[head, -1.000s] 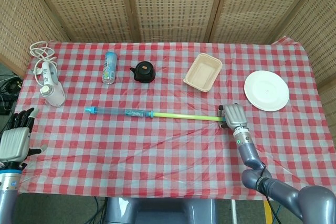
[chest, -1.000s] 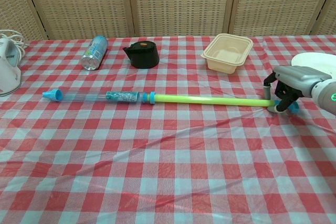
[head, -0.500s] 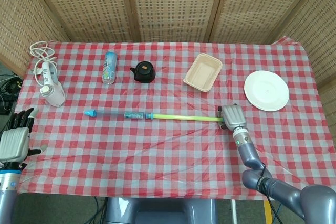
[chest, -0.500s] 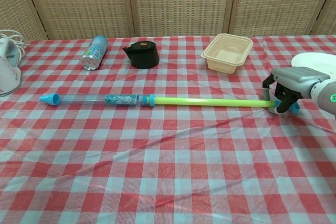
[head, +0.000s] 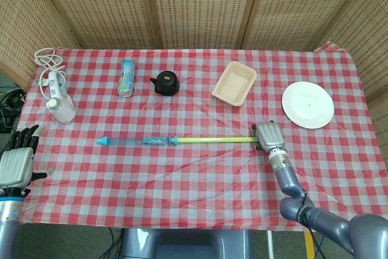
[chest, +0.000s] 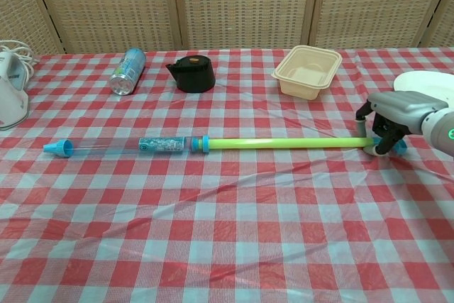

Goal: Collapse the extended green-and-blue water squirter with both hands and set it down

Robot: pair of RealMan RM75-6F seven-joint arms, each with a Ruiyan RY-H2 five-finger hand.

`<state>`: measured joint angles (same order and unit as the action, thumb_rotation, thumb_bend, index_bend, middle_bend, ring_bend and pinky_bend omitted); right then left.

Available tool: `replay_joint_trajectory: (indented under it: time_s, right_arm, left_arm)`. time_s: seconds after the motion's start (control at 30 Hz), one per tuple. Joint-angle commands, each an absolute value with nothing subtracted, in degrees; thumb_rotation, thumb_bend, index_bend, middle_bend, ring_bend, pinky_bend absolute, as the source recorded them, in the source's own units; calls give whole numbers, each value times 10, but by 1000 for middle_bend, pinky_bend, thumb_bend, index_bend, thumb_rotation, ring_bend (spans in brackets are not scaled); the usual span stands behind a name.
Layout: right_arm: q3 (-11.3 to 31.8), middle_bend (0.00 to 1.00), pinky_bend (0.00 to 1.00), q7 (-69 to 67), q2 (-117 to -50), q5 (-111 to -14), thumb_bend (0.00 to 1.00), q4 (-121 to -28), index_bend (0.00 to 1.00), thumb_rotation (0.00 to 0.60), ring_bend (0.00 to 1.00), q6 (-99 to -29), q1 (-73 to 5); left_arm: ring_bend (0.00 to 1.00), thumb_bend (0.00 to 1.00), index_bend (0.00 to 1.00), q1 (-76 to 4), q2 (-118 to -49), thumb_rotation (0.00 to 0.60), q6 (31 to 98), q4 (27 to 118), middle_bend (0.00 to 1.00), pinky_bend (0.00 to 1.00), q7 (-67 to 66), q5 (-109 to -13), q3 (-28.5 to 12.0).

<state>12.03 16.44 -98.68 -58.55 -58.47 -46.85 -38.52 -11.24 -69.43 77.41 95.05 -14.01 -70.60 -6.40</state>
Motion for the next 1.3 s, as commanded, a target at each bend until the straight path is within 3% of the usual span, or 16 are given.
replay_joint_trajectory:
  time_s: [0.03, 0.83, 1.3]
  right_arm:
    - [120, 1000, 409, 156, -987, -587, 481, -586, 757, 600, 957, -468, -383]
    - [158, 1000, 410, 99, -885, -560, 501, -749, 807, 600, 959, -478, -375]
    - [170, 1000, 410, 96, -841, -549, 501, -818, 810, 600, 959, -496, -382]
  left_arm:
    - [0, 97, 0, -112, -694, 600, 774, 951, 0, 0, -140, -706, -64]
    - [0, 98, 0, -113, -688, 600, 777, 967, 0, 0, -136, -710, -65]
    - [0, 99, 0, -135, -659, 600, 763, 999, 0, 0, -145, -693, -91]
